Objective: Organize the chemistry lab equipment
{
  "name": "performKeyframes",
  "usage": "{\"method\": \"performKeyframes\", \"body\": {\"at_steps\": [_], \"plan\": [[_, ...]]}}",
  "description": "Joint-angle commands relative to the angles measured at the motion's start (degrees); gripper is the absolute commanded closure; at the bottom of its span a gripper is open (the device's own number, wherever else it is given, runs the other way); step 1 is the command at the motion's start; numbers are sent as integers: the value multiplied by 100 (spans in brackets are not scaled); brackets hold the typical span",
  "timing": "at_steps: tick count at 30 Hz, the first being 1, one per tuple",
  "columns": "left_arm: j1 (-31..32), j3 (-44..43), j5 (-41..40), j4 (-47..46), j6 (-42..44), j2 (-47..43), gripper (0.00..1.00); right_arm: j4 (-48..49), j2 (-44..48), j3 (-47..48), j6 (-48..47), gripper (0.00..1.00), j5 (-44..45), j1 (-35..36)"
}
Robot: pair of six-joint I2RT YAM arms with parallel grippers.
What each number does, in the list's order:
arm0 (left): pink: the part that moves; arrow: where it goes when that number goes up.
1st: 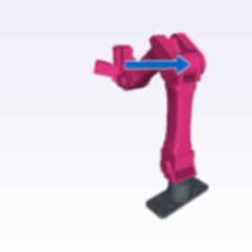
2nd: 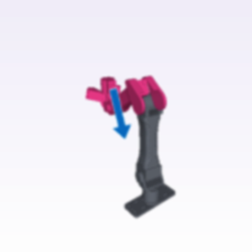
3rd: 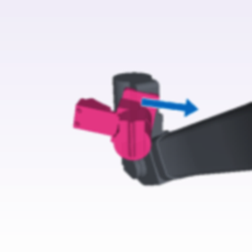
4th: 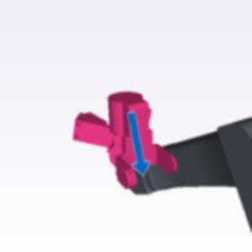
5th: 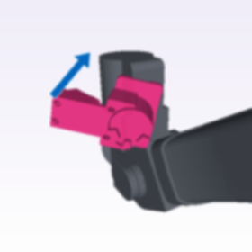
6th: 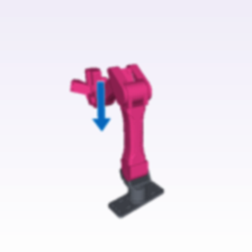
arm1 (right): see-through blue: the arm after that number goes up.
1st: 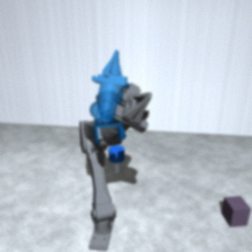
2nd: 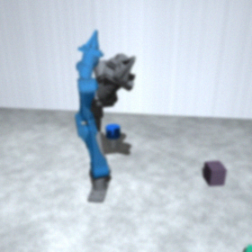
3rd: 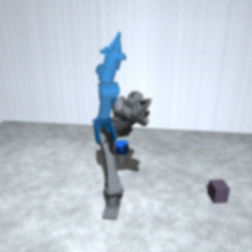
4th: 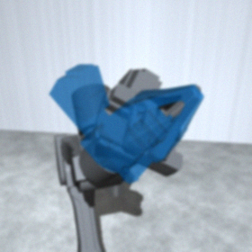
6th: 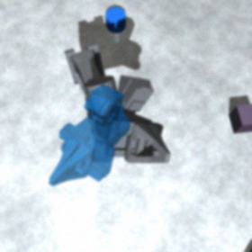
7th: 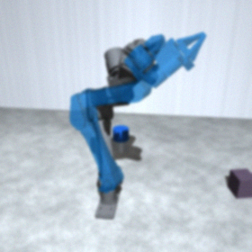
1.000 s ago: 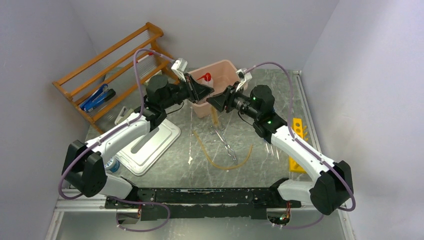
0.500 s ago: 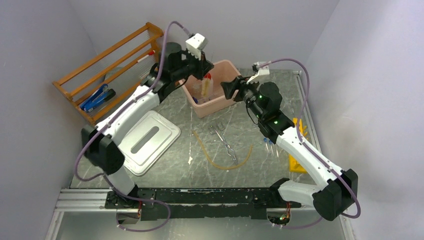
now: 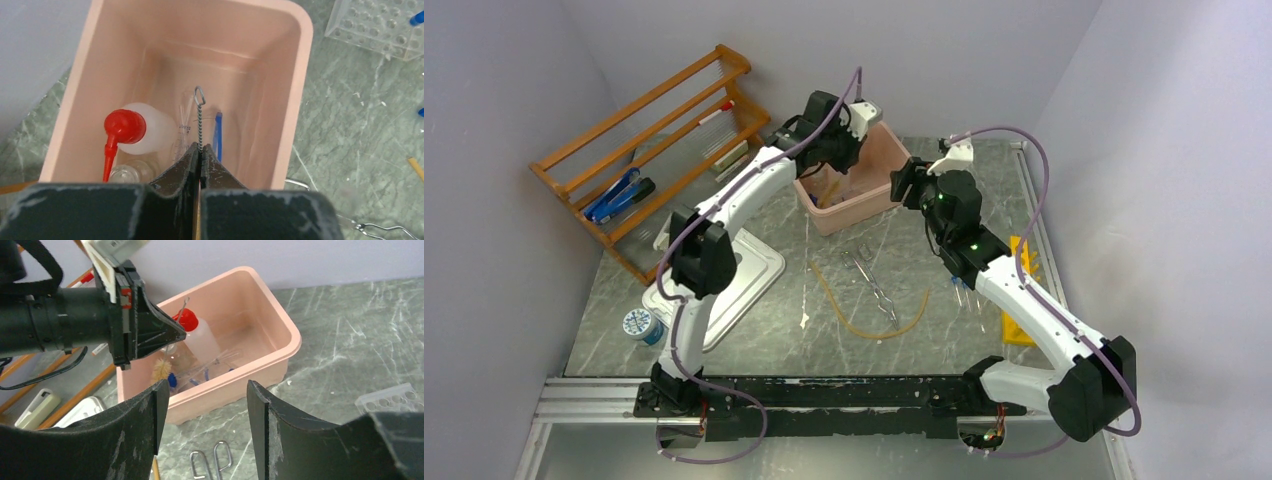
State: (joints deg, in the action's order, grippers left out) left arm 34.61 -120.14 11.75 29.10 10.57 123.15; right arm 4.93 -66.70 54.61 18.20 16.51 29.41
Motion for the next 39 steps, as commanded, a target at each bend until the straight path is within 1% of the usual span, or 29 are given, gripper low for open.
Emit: {"method": "performKeyframes", "body": {"at_steps": [1,4,6,9,10,11,13,15,20,23,26,29,31,35,37,39], "plan": [[79,-715,147,590,254,472,95,-53,-27,-95,-41,39,262,-81],[98,-1093,24,750,252,845,95,-96,-72,-83,-10,39,229,-130],[107,-1226,111,778,213,987,95,-118,-120,-59,-1,39,173,-136],[107,-1090,255,638,173,1007,83,-133,-180,-37,8,39,155,-137],[107,-978,193,530,111,981,76,-128,-189,-44,16,39,151,-149],[107,-849,113,375,31,943,72,-124,-201,-51,31,39,158,-142],[107,-711,181,189,-82,922,65,-124,-228,-72,79,39,153,-150],[107,-744,437,102,-174,956,63,-139,-258,-69,110,39,142,-155],[107,-818,807,-154,-520,877,64,-210,-269,-81,107,39,158,-163],[99,-650,923,-422,-776,594,62,-409,-389,-50,46,38,102,-167],[77,-241,1021,-861,-1012,116,60,-907,-661,68,10,38,-29,-172],[64,305,920,-1244,-1282,-485,51,-1519,-1006,262,10,38,-278,-172],[63,571,874,-1332,-1345,-757,50,-1900,-1167,351,98,37,-405,-172],[63,978,703,-1321,-1440,-1270,45,-2299,-1356,298,218,36,-831,-152],[63,1417,562,-1418,-1557,-1617,42,-2539,-1622,337,325,36,-689,-41],[63,1860,370,-1537,-1681,-2015,37,-3218,-2026,578,452,36,-388,76]]}}
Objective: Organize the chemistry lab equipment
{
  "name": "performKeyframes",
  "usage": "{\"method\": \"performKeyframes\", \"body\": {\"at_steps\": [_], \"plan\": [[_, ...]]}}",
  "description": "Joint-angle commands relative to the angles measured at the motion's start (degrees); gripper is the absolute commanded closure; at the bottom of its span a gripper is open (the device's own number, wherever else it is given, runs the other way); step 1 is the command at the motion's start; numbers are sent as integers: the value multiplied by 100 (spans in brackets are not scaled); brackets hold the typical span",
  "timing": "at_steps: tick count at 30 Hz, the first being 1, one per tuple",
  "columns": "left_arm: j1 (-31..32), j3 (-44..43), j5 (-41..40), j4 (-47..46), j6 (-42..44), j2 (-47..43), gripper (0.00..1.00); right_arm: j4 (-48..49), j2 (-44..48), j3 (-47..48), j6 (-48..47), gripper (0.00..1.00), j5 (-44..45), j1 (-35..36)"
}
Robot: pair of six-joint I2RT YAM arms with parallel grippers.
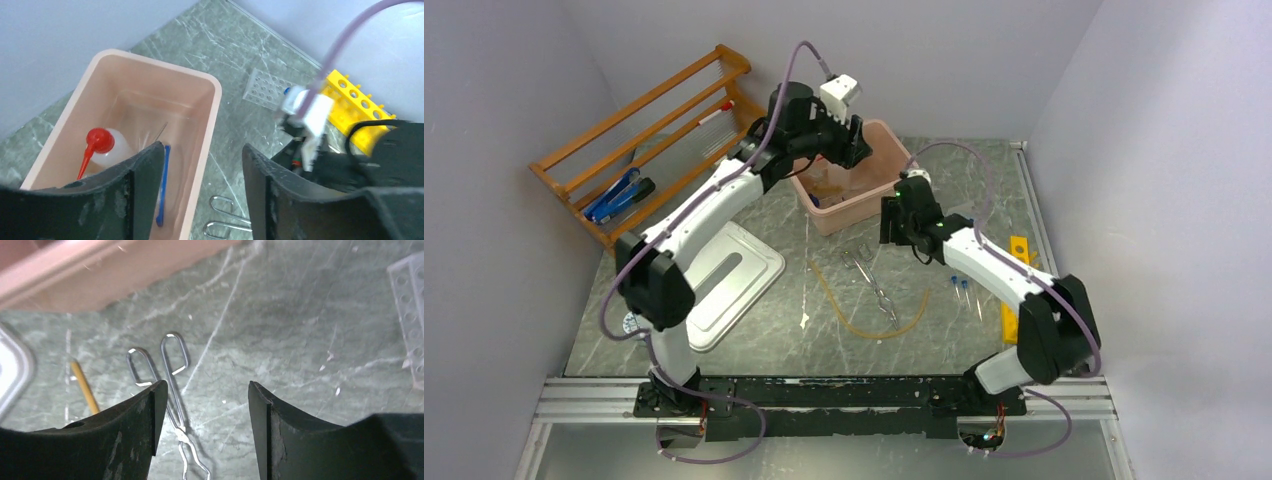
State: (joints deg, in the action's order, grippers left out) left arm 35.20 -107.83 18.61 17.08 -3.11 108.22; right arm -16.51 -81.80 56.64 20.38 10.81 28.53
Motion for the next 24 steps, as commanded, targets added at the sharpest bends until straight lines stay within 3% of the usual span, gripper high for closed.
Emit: {"method": "performKeyframes", "body": {"at_steps": [1,8,13,18,24], "plan": [[4,842,-416,-363,-366,-716,34,-1221,-675,445,219,37,162,225],[-1,2667,-1118,-688,-421,-2511,24,-1108,-788,228,316,34,-259,861],[0,3569,-1625,-483,-535,-3381,24,-1200,-1089,241,325,35,-464,1047],[-3,4257,-1809,-575,-785,-3972,24,-1281,-1268,185,424,38,-303,1290],[-1,4479,-1757,-557,-897,-4175,25,-1318,-1572,232,421,44,-147,1308]]}}
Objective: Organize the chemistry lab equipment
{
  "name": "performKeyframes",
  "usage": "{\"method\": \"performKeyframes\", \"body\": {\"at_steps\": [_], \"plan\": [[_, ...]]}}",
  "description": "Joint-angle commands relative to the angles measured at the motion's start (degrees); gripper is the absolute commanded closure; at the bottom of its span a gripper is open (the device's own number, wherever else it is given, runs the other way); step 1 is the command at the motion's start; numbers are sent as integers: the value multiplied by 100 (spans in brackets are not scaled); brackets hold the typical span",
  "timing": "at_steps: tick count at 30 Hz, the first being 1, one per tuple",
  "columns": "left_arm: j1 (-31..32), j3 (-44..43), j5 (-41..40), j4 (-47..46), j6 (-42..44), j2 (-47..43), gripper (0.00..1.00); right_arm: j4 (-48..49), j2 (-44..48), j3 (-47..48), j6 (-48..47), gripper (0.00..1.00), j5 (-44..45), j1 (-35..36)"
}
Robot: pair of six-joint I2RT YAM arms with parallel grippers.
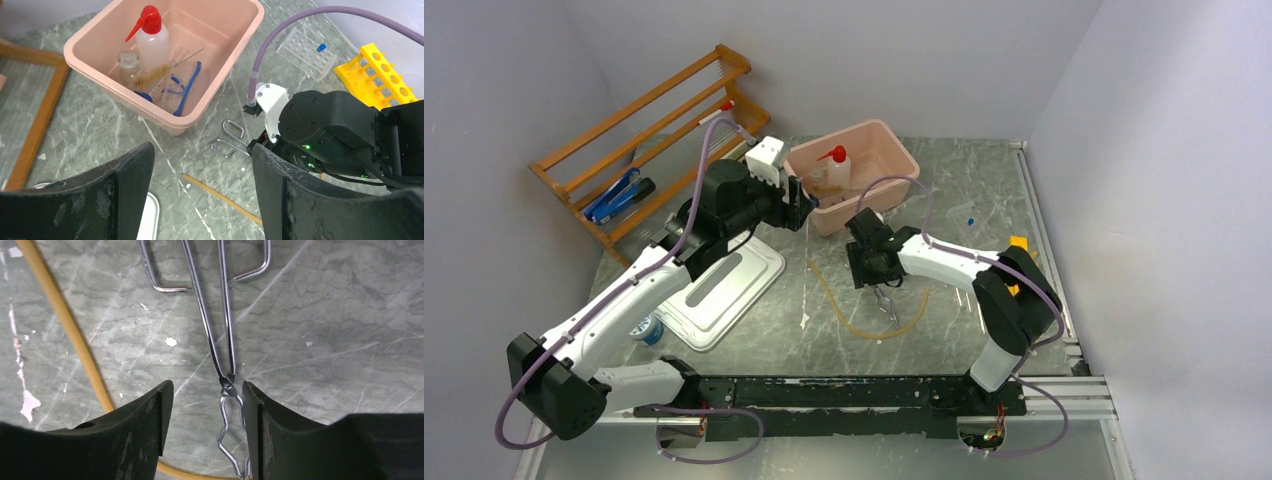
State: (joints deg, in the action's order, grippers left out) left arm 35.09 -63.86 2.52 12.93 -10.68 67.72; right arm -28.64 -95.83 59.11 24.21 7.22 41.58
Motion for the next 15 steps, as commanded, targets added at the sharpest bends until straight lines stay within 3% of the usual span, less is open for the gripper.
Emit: {"method": "performKeyframes", "body": {"at_steps": [1,9,15], "plan": [[4,92,-137,-129,-137,-132,25,-113,-215,19,12,45,289,5],[13,89,-182,-141,-102,-154,25,-44,-582,91,-259,51,518,4],[10,58,-244,-230,-138,-133,26,37,-653,-30,-375,71,333,0]]}}
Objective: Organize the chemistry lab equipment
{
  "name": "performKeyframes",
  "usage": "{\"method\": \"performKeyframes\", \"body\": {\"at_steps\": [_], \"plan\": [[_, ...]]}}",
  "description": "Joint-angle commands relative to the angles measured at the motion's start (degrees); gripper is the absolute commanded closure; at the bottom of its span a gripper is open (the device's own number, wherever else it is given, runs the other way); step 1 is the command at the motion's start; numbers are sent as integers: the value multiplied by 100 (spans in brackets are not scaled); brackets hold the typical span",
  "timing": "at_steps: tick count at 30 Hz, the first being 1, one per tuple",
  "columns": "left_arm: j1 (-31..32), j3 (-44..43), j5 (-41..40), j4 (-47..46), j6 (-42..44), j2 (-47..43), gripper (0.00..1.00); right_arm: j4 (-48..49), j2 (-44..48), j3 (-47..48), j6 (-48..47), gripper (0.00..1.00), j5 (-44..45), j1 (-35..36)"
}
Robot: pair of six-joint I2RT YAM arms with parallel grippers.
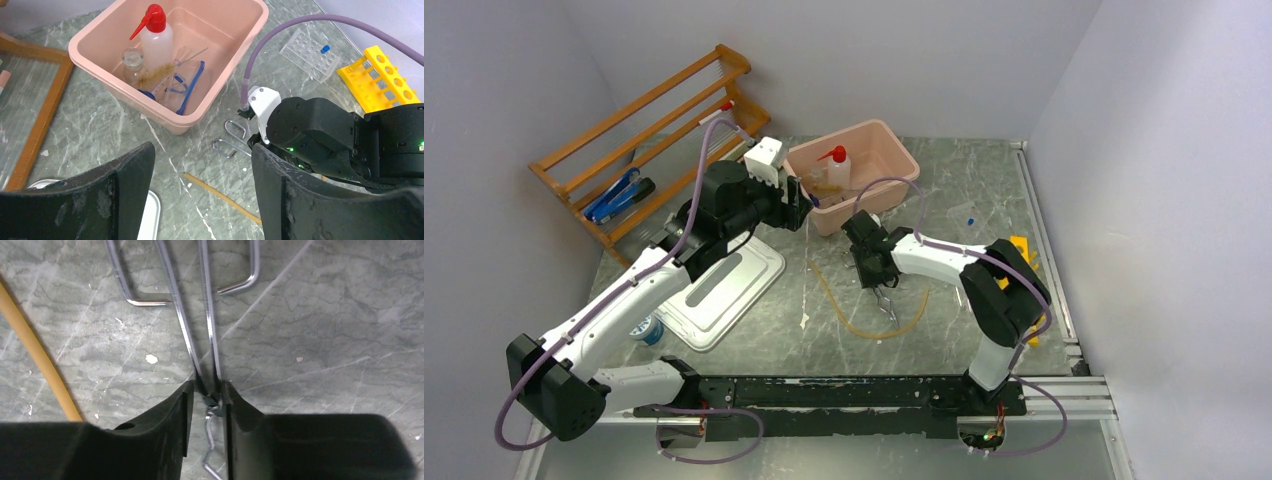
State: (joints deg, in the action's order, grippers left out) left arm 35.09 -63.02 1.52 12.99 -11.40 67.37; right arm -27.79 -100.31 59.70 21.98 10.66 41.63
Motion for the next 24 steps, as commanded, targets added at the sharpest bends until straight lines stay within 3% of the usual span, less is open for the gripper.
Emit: {"method": "performKeyframes", "body": {"at_steps": [1,4,5,11,24], "plan": [[14,-20,-143,-262,-91,-93,25,-51,-219,-102,-168,76,-29,-4],[11,-16,-299,-341,-154,-86,26,-32,-157,-136,-105,99,54,-5],[8,-11,-323,-361,-171,-89,26,40,-19,-182,-73,100,111,1],[7,0,-212,-556,-331,-58,25,486,1054,-514,25,100,460,-9],[13,-86,177,-979,-726,240,10,1417,3467,-1204,776,100,1107,-67]]}}
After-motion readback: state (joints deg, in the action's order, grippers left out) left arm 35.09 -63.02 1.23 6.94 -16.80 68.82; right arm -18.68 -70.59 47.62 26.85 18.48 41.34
